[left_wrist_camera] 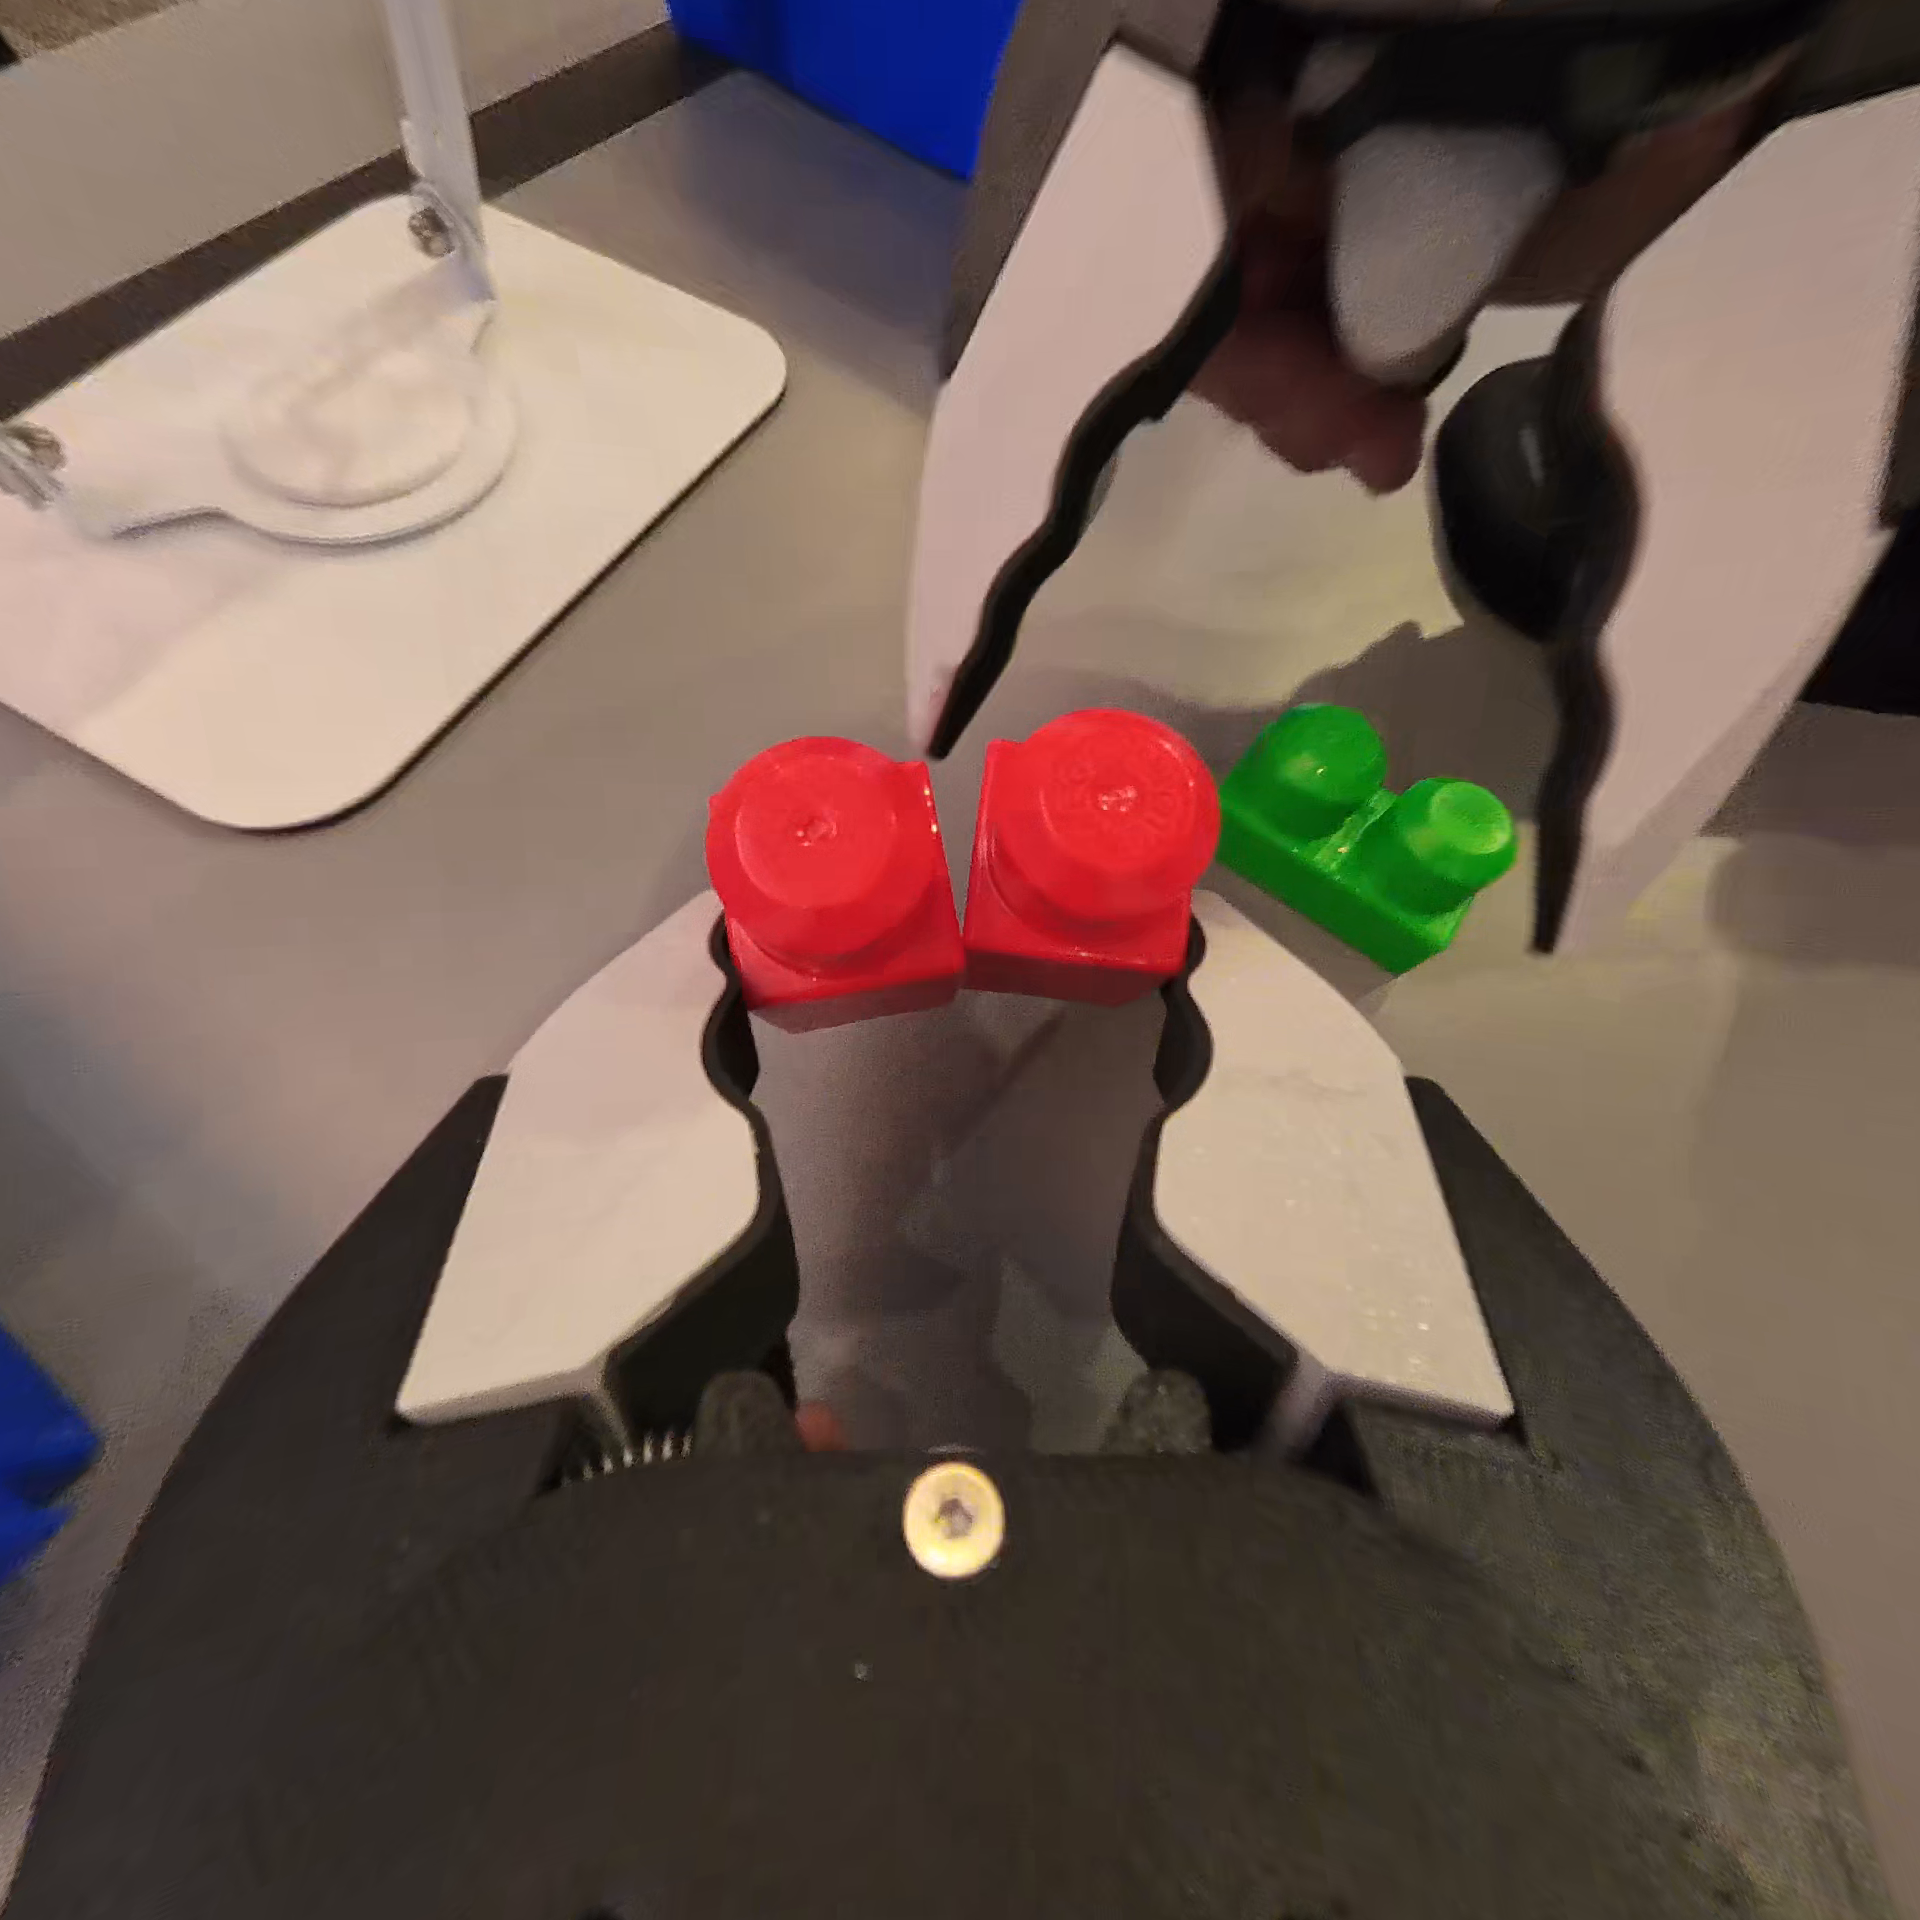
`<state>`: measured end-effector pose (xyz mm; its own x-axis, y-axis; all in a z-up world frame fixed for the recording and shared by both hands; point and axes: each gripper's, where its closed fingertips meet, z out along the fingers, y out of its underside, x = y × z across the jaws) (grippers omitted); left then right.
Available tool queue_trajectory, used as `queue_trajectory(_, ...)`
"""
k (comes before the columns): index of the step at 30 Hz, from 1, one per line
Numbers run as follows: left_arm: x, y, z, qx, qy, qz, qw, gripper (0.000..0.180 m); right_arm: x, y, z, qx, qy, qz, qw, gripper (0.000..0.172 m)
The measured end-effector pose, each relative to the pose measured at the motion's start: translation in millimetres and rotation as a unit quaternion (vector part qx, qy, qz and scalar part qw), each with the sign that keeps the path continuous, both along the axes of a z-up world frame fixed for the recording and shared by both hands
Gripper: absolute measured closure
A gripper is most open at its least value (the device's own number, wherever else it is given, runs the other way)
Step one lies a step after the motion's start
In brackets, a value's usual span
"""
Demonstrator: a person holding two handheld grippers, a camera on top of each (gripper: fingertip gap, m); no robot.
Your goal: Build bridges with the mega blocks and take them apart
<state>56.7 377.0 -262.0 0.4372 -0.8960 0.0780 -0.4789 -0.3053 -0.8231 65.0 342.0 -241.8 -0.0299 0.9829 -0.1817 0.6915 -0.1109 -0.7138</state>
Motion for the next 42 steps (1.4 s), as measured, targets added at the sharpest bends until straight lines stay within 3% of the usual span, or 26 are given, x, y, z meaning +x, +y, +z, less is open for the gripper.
queue_trajectory(4, -6, -5, 26, 0.017, -0.015, -0.060, 0.998, 0.105, 26, 2, 21, 0.034, -0.027, -0.026, 0.999, 0.074)
queue_trajectory(9, -17, -18, 29, 0.062, 0.064, -0.135, 0.987, 0.105, 56, -19, 19, 0.061, -0.094, -0.064, 0.992, 0.072)
queue_trajectory(12, -10, -29, 30, 0.068, 0.061, -0.184, 0.979, 0.105, 39, -38, 17, 0.064, -0.072, -0.074, 0.993, 0.073)
queue_trajectory(14, -4, -34, 33, 0.068, 0.048, -0.199, 0.977, 0.105, 21, -43, 33, 0.100, -0.009, -0.072, 0.992, 0.094)
queue_trajectory(16, 2, -41, 42, 0.066, 0.016, -0.217, 0.974, 0.105, 7, -47, 52, 0.110, 0.047, -0.070, 0.990, 0.093)
queue_trajectory(20, 6, -53, 64, 0.056, -0.041, -0.238, 0.969, 0.105, -3, -48, 61, 0.095, 0.078, -0.070, 0.990, 0.092)
queue_trajectory(22, 7, -57, 73, 0.052, -0.062, -0.248, 0.965, 0.105, -9, -52, 68, 0.103, 0.109, -0.063, 0.987, 0.105)
queue_trajectory(28, 9, -59, 78, 0.056, -0.068, -0.257, 0.962, 0.105, -12, -55, 70, 0.105, 0.121, -0.064, 0.985, 0.109)
queue_trajectory(31, 7, -54, 78, 0.061, -0.064, -0.250, 0.964, 0.105, -2, -47, 78, 0.114, 0.121, -0.085, 0.982, 0.098)
queue_trajectory(35, -2, -44, 70, 0.060, -0.038, -0.238, 0.969, 0.105, 34, -38, 49, 0.126, 0.012, -0.110, 0.986, 0.078)
queue_trajectory(39, -9, -41, 58, 0.050, -0.005, -0.252, 0.966, 0.105, 62, -39, -5, 0.100, -0.111, -0.105, 0.983, 0.071)
queue_trajectory(42, -10, -41, 49, 0.043, 0.013, -0.260, 0.965, 0.105, 62, -41, -39, 0.092, -0.157, -0.086, 0.979, 0.076)
